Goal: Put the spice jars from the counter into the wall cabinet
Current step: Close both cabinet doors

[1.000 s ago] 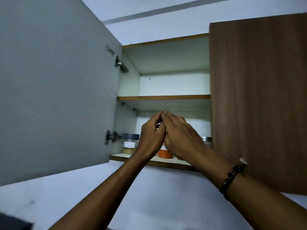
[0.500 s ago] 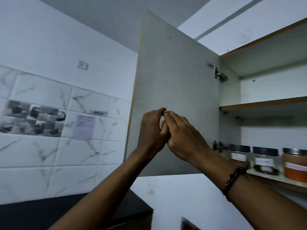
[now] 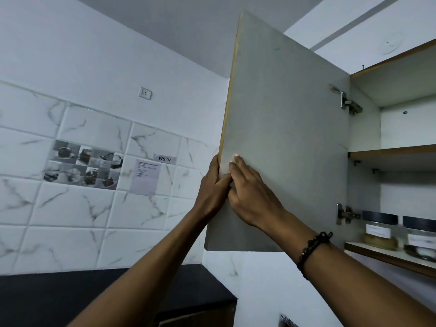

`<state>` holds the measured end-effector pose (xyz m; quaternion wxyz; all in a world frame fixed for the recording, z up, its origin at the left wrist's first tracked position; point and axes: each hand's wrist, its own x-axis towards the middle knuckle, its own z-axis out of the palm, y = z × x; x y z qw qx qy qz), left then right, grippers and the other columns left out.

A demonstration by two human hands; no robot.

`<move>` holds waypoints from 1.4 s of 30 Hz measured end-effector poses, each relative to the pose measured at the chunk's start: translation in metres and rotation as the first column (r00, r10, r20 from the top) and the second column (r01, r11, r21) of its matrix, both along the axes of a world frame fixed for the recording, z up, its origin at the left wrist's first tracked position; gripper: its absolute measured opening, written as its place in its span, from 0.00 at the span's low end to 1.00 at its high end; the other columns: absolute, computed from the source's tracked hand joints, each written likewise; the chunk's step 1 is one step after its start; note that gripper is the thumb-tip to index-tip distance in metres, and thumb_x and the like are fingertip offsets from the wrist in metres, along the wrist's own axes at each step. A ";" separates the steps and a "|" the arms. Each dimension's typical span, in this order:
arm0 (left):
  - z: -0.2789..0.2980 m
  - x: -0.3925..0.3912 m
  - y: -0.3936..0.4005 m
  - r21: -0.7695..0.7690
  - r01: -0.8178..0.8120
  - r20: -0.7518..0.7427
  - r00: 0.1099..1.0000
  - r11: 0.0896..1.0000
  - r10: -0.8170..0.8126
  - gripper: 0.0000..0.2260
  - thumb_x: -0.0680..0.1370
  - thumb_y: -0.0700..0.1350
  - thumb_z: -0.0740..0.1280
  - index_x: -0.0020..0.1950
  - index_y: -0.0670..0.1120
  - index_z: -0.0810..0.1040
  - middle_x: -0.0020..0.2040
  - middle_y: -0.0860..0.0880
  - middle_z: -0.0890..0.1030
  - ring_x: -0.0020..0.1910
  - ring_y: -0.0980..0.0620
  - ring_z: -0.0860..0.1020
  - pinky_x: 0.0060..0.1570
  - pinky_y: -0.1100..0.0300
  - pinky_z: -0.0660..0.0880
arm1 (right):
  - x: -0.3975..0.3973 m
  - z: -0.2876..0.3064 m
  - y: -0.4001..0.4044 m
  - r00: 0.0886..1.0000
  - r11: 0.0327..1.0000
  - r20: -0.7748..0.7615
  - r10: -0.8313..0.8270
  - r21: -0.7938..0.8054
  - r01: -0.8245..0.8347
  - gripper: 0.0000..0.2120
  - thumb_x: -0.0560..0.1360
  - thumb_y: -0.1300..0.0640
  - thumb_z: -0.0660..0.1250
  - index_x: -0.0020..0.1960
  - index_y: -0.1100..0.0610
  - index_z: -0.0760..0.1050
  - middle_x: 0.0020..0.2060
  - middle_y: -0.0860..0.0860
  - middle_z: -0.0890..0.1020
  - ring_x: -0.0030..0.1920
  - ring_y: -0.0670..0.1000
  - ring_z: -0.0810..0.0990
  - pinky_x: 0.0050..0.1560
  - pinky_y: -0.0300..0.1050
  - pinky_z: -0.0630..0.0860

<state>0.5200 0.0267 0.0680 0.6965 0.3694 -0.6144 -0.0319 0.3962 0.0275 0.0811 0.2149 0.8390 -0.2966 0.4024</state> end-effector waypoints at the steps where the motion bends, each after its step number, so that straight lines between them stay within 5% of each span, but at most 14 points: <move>1: -0.001 -0.003 0.001 -0.022 0.015 -0.020 1.000 1.000 -0.016 0.20 0.76 0.49 0.62 0.68 0.58 0.72 0.60 0.61 0.80 0.58 0.62 0.79 0.63 0.53 0.75 | -0.003 -0.001 0.002 1.000 1.000 0.006 0.009 -0.008 -0.009 0.28 0.79 0.56 0.55 0.78 0.57 0.54 0.80 0.52 0.50 0.78 0.52 0.51 0.74 0.52 0.61; 12: -0.007 -0.092 0.068 -0.218 0.387 0.075 0.922 0.896 -0.380 0.25 0.78 0.45 0.62 0.75 0.52 0.66 0.68 0.54 0.76 0.67 0.55 0.76 0.68 0.50 0.72 | -0.092 -0.021 0.056 0.951 0.976 0.230 0.205 -0.119 -0.181 0.27 0.79 0.53 0.56 0.77 0.54 0.58 0.78 0.49 0.58 0.77 0.45 0.55 0.73 0.36 0.55; 15: -0.008 -0.140 0.083 -0.255 0.474 0.125 0.880 0.843 -0.457 0.26 0.80 0.46 0.60 0.78 0.51 0.61 0.70 0.55 0.74 0.68 0.59 0.74 0.67 0.59 0.72 | -0.132 -0.027 0.076 0.897 0.957 0.336 0.289 -0.120 -0.263 0.26 0.80 0.55 0.56 0.77 0.55 0.59 0.76 0.49 0.62 0.76 0.46 0.60 0.74 0.48 0.63; 19: -0.013 -0.218 0.092 -0.226 0.606 0.131 0.795 0.763 -0.592 0.29 0.81 0.51 0.55 0.81 0.55 0.50 0.81 0.54 0.58 0.78 0.56 0.60 0.77 0.47 0.59 | -0.191 -0.035 0.103 0.831 0.949 0.460 0.312 -0.116 -0.292 0.23 0.80 0.56 0.55 0.75 0.51 0.61 0.70 0.46 0.72 0.69 0.45 0.71 0.67 0.49 0.72; 22: -0.021 -0.277 0.089 -0.227 0.659 0.202 0.753 0.717 -0.627 0.26 0.82 0.53 0.51 0.80 0.59 0.46 0.82 0.59 0.47 0.79 0.63 0.46 0.80 0.49 0.47 | -0.235 -0.042 0.117 0.787 0.953 0.541 0.298 -0.119 -0.279 0.22 0.81 0.56 0.55 0.75 0.49 0.62 0.66 0.41 0.76 0.66 0.43 0.75 0.62 0.43 0.75; 27: -0.023 -0.377 0.074 -0.229 0.668 0.291 0.741 0.708 -0.605 0.24 0.82 0.52 0.47 0.77 0.58 0.42 0.81 0.57 0.38 0.78 0.63 0.36 0.79 0.48 0.37 | -0.317 -0.044 0.123 0.713 0.997 0.697 0.075 -0.041 -0.064 0.22 0.83 0.53 0.56 0.76 0.48 0.60 0.67 0.41 0.75 0.64 0.40 0.75 0.64 0.41 0.75; 31: -0.025 -0.438 0.054 -0.238 0.643 0.345 0.756 0.728 -0.556 0.26 0.83 0.51 0.46 0.80 0.54 0.42 0.81 0.54 0.36 0.78 0.60 0.33 0.78 0.49 0.33 | -0.373 -0.038 0.125 0.709 0.952 0.660 -0.249 0.033 0.304 0.25 0.82 0.55 0.58 0.78 0.49 0.56 0.74 0.48 0.68 0.71 0.45 0.68 0.70 0.47 0.69; 36: -0.028 -0.481 0.029 -0.278 0.574 0.431 0.791 0.770 -0.433 0.29 0.82 0.56 0.44 0.81 0.50 0.41 0.81 0.50 0.34 0.78 0.56 0.31 0.74 0.58 0.27 | -0.420 -0.033 0.122 0.718 0.775 0.371 -0.590 0.011 0.631 0.25 0.84 0.58 0.54 0.79 0.55 0.52 0.79 0.51 0.55 0.78 0.47 0.53 0.77 0.46 0.55; 42: -0.028 -0.513 0.010 -0.261 0.543 0.488 0.788 0.798 -0.376 0.28 0.82 0.52 0.46 0.79 0.51 0.37 0.80 0.48 0.32 0.77 0.54 0.28 0.74 0.55 0.27 | -0.459 -0.033 0.106 0.430 0.410 0.195 -0.881 -0.135 0.902 0.28 0.81 0.50 0.51 0.80 0.51 0.49 0.79 0.53 0.50 0.79 0.57 0.46 0.76 0.61 0.42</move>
